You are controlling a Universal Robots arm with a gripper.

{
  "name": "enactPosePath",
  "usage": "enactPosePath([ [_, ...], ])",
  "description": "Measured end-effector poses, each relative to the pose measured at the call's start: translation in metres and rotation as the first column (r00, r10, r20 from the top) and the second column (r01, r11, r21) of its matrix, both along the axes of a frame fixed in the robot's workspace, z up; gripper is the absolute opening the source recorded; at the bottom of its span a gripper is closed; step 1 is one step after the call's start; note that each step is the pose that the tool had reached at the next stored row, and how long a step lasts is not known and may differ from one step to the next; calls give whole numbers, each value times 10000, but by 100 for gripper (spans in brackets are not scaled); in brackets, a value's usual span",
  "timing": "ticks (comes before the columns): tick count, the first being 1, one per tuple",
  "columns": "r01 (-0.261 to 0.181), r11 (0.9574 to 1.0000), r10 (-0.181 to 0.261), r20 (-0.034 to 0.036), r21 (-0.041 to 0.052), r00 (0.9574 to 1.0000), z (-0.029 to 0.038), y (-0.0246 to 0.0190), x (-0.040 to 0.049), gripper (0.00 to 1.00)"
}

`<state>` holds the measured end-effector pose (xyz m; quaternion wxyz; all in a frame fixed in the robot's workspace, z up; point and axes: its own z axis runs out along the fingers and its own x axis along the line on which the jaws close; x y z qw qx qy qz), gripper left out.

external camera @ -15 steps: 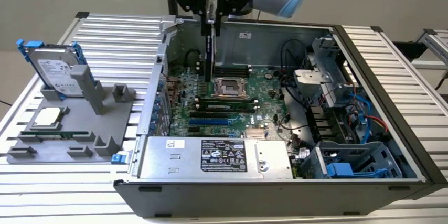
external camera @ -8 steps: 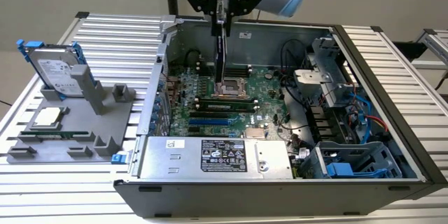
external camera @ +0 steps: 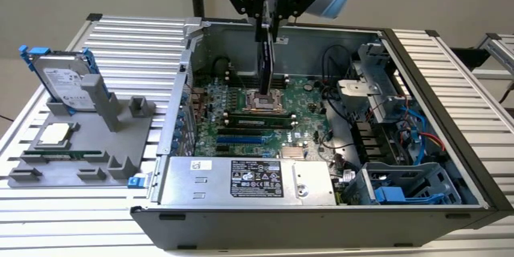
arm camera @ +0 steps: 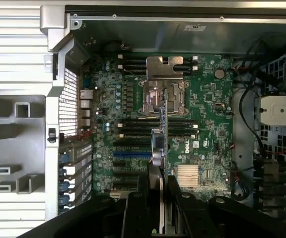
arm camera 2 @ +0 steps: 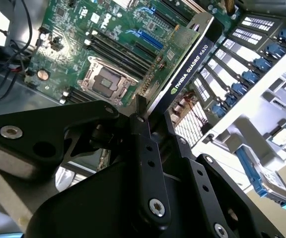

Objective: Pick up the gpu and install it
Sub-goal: 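Pick up the gpu and move the gpu toward the slot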

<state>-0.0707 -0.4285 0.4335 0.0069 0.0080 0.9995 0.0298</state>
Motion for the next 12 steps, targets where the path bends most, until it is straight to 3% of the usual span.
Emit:
enactPosePath([
  [12, -1, 10000, 1, 0, -1, 10000, 0, 0, 227, 0],
])
